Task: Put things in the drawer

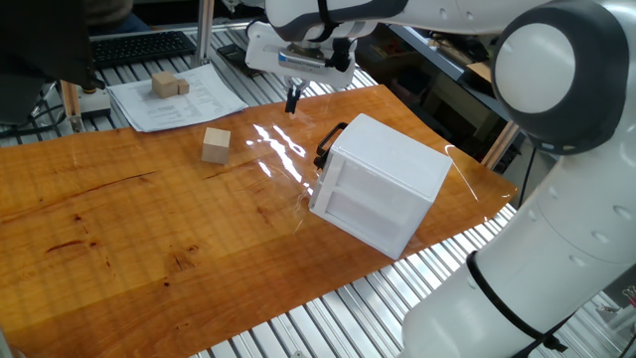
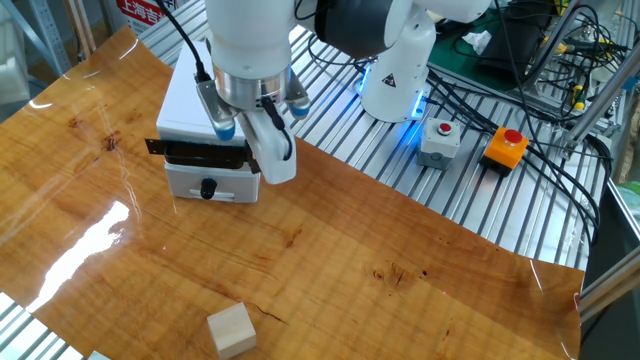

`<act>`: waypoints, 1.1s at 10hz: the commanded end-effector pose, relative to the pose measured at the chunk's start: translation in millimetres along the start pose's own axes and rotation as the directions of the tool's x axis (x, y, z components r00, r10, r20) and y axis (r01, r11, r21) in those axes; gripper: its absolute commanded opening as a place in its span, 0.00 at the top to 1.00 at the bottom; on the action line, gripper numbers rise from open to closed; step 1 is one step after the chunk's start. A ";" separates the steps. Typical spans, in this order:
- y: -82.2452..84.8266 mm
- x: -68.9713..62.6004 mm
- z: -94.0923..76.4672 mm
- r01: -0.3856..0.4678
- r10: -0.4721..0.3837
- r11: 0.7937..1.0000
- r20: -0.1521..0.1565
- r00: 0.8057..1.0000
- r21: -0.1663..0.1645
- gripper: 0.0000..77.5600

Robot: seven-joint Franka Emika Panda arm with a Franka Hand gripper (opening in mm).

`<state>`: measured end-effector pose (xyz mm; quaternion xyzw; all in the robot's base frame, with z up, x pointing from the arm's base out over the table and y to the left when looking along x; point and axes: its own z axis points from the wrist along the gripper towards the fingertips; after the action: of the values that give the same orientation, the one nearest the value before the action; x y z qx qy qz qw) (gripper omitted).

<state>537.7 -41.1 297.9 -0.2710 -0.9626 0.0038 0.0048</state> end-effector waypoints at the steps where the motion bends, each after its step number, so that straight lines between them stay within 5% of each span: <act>1: 0.1 -0.6 -1.3 -0.114 0.114 0.993 -0.020 0.993 -0.016 1.00; 6: -11.2 -11.1 10.4 -0.101 0.101 0.995 0.001 0.995 -0.003 1.00; 11: -36.0 -40.6 27.3 -0.103 0.103 0.995 0.017 0.995 -0.002 1.00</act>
<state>547.9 -83.4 275.9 -0.3212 -0.9470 0.0038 0.0010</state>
